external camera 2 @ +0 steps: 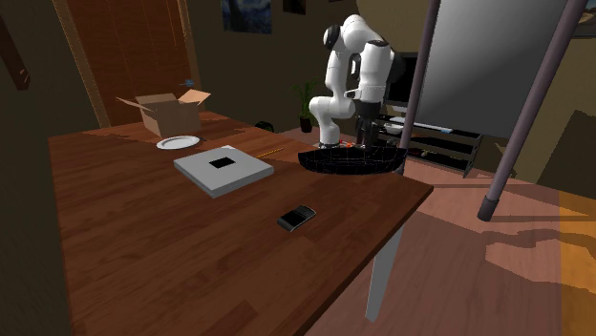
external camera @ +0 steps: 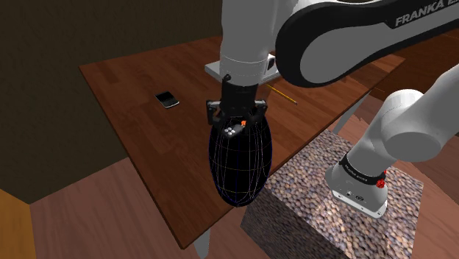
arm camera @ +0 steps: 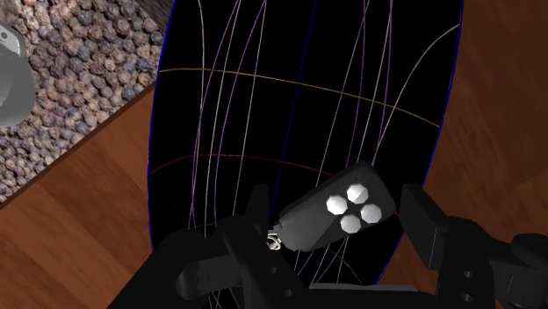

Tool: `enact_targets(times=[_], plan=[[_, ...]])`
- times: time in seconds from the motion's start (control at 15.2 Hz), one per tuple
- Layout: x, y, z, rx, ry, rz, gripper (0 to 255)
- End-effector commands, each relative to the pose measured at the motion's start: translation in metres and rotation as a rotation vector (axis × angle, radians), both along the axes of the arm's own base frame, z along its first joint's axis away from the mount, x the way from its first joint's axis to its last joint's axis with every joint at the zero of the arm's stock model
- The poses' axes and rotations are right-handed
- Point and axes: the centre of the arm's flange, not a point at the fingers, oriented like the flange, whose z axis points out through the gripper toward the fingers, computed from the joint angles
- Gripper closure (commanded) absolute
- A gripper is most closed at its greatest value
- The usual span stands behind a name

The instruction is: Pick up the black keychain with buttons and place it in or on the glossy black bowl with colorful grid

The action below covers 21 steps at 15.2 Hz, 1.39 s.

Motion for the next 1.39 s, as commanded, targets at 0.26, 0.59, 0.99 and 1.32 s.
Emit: enact_targets(times=[0.26,0.59,0.99,1.32], plan=[[0.0,0.0,-0.005,0.0,0.0,0.0,255],[0.0,0.0,-0.005,0.0,0.0,0.0,0],[0.0,0.0,0.034,0.0,0.0,0.0,0],[0.0,0.0,0.045,0.0,0.0,0.0,0]])
